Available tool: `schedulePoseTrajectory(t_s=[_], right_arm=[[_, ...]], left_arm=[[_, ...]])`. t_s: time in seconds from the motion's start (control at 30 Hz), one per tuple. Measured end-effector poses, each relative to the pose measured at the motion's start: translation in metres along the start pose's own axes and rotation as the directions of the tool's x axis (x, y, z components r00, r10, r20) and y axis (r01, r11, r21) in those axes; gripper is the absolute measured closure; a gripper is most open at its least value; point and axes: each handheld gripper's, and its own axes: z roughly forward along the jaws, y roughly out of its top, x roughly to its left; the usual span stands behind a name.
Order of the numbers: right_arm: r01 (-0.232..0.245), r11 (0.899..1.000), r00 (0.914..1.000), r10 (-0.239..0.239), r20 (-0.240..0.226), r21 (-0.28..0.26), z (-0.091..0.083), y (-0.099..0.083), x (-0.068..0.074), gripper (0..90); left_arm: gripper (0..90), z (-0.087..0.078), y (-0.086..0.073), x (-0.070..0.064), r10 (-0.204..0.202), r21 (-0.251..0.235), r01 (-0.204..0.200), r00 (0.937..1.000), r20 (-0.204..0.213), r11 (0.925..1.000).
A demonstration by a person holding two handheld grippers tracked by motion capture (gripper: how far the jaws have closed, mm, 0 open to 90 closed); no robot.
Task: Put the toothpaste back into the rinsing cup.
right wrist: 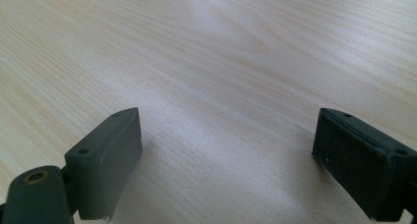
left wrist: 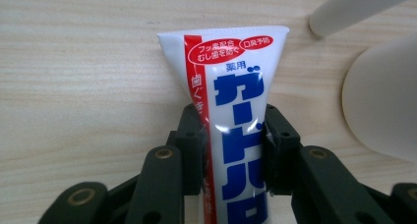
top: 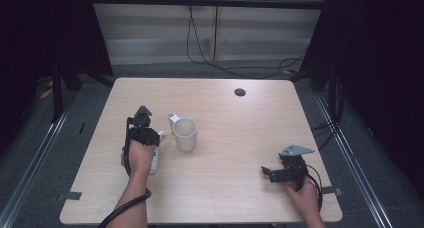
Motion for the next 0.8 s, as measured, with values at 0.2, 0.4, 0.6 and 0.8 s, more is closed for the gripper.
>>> schedulePoseTrajectory(t_s=[0.2, 0.4, 0.6, 0.8], right_arm=[[0.0, 1.0, 1.0, 0.0, 0.0, 0.0, 0.0, 0.0, 0.0, 10.7], [0.0, 1.0, 1.0, 0.0, 0.0, 0.0, 0.0, 0.0, 0.0, 10.7], [0.0, 1.0, 1.0, 0.0, 0.0, 0.0, 0.0, 0.0, 0.0, 10.7], [0.0, 1.0, 1.0, 0.0, 0.0, 0.0, 0.0, 0.0, 0.0, 10.7]], left_arm=[[68.7, -0.011, -0.001, 0.007, 0.004, -0.072, -0.003, 0.9999, 0.017, 0.9974], [68.5, -0.029, -0.001, 0.01, 0.018, -0.16, -0.013, 0.9993, 0.032, 0.987], [68.3, -0.045, -0.002, 0.014, 0.025, -0.235, -0.011, 0.9982, 0.055, 0.972], [68.3, -0.061, -0.003, 0.017, 0.03, -0.312, -0.004, 0.9964, 0.079, 0.95]])
